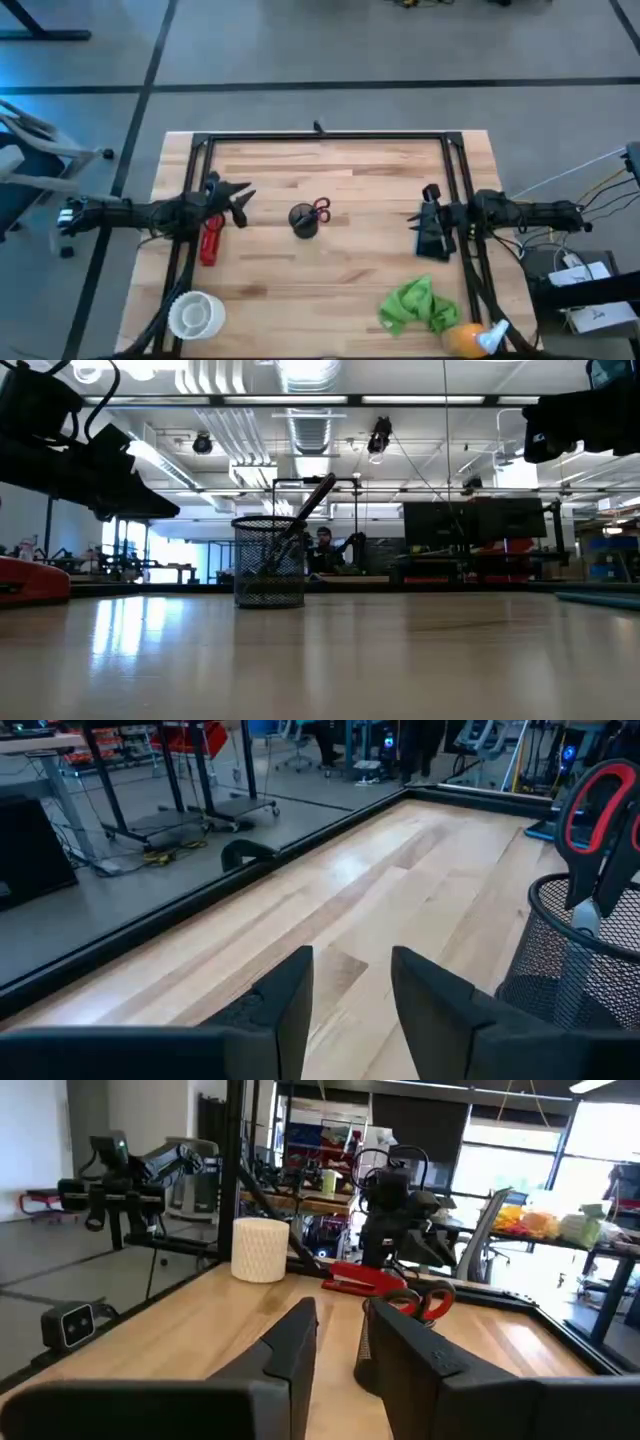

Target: Apply microfiber cloth

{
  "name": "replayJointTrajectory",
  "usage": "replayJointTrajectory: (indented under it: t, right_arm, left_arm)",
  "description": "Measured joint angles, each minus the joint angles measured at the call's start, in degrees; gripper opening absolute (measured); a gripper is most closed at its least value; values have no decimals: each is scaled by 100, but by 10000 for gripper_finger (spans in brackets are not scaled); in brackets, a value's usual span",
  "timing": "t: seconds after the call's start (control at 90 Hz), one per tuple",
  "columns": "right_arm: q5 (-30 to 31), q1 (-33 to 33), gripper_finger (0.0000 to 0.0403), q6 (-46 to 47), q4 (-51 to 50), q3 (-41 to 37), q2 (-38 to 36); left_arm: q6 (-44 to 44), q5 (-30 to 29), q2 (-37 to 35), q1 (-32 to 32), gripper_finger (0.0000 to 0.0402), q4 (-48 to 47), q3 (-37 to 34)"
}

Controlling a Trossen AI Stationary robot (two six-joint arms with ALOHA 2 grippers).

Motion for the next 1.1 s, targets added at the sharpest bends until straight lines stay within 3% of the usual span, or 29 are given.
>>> replayJointTrajectory:
  t: [0.6, 0.944, 1.1]
  right_arm:
    - [-1, -1, 39, -1, 0, 1, 0]
    - [-2, 0, 54, 13, 251, 1, 0]
    - [43, 0, 63, 768, 670, 1, 0]
  left_arm:
    - [0, 0, 1, 0, 120, 0, 0]
    - [0, 2, 0, -2, 120, 0, 0]
    - [-2, 0, 1, -2, 120, 0, 0]
